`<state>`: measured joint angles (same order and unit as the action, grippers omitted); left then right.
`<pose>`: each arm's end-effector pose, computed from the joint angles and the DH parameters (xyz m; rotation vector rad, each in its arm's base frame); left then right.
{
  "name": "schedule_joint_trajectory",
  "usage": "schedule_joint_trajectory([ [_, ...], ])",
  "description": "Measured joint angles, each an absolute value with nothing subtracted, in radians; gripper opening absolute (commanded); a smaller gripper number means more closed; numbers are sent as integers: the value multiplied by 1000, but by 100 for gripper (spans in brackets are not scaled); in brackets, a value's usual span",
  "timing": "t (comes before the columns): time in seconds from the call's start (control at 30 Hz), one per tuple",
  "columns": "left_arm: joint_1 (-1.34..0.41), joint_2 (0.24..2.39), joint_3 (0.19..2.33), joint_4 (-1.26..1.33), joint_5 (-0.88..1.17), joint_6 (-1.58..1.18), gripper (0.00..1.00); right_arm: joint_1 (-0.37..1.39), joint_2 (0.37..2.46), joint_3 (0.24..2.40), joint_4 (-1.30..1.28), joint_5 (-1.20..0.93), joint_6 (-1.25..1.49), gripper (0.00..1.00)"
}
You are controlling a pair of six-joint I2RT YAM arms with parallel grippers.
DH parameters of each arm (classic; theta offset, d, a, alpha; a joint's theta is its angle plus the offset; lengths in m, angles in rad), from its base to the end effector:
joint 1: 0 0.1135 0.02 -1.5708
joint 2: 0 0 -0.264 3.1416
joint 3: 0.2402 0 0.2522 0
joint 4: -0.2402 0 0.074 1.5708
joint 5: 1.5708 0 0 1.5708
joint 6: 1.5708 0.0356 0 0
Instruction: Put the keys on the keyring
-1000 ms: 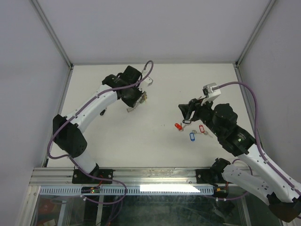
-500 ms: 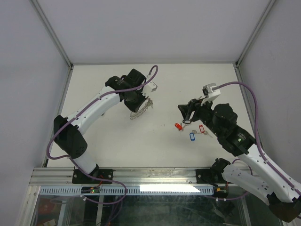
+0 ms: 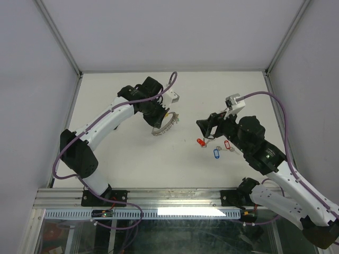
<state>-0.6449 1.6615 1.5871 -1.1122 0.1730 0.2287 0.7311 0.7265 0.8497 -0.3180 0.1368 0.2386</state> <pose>0.2629 -0.2054 0.3169 1.2189 2.4998 -0.3477 0.1265 0.1069 0.3574 -0.3400 1.7682 0.5797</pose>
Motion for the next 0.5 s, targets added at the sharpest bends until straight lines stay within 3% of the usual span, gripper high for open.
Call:
schedule_joint_trajectory([
  [0.17, -596, 1658, 1554, -1060, 358, 243, 0, 731, 709, 818, -314, 95, 229, 100],
  [0.5, -482, 1707, 1522, -900, 614, 223, 0, 731, 712, 802, -329, 98, 238, 100],
])
